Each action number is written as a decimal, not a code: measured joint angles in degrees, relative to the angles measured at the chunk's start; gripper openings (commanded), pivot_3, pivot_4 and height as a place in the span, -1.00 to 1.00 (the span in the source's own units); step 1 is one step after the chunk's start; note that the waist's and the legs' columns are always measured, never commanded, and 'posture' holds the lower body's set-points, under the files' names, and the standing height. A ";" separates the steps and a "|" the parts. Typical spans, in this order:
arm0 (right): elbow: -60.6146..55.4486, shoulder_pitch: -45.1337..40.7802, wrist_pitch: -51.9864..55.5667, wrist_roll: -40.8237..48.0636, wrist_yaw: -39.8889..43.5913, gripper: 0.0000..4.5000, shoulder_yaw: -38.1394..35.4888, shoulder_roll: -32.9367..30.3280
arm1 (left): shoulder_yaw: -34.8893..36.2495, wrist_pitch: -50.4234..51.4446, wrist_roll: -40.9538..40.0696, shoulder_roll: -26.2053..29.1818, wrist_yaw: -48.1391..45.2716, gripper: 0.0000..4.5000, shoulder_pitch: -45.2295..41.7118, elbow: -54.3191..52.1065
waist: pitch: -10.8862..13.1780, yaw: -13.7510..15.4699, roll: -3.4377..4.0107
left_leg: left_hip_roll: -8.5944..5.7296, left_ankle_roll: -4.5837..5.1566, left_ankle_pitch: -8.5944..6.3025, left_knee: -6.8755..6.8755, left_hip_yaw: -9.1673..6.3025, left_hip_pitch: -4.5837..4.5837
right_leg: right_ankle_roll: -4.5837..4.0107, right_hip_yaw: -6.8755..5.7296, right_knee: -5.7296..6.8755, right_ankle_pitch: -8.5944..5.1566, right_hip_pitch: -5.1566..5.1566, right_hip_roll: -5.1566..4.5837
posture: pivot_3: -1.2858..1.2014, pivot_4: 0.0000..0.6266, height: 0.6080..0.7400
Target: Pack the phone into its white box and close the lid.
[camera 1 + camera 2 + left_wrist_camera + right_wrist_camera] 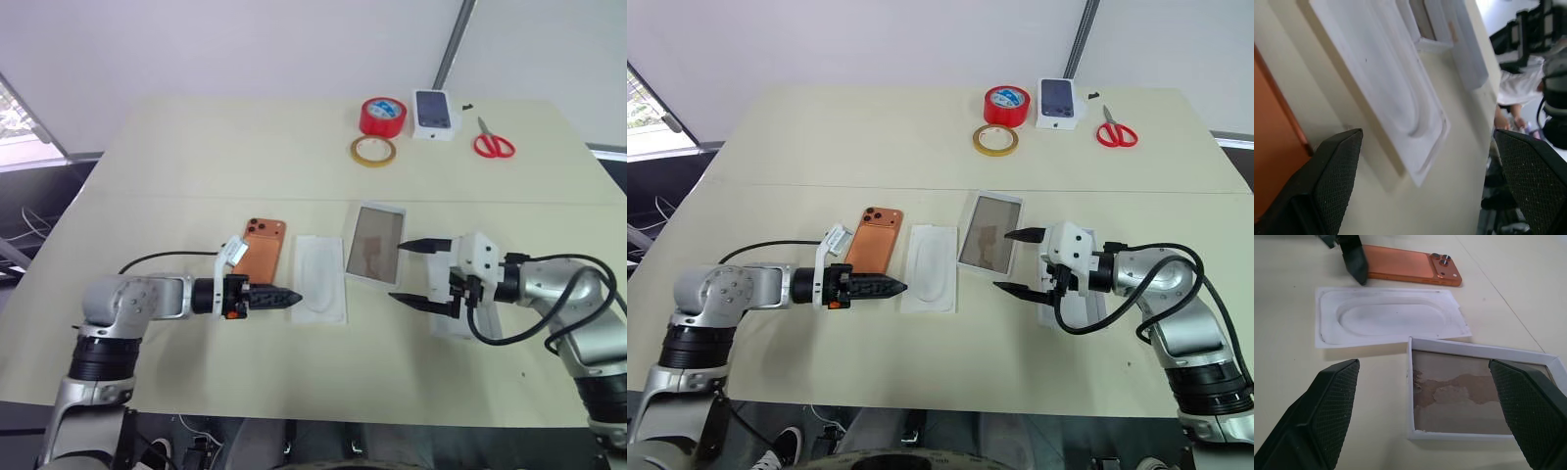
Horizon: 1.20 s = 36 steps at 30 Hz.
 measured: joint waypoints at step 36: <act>7.55 -6.04 -2.13 -10.29 -3.91 0.75 12.87 7.17 | 11.76 7.93 -1.03 -6.99 13.33 -1.00 -5.66 10.05 | -0.17 -0.66 0.19 | 0.00 -0.37 0.21 -0.04 -0.01 0.05 | 0.00 0.00 0.13 0.00 -0.10 0.04 | 0.03 -0.52 1.00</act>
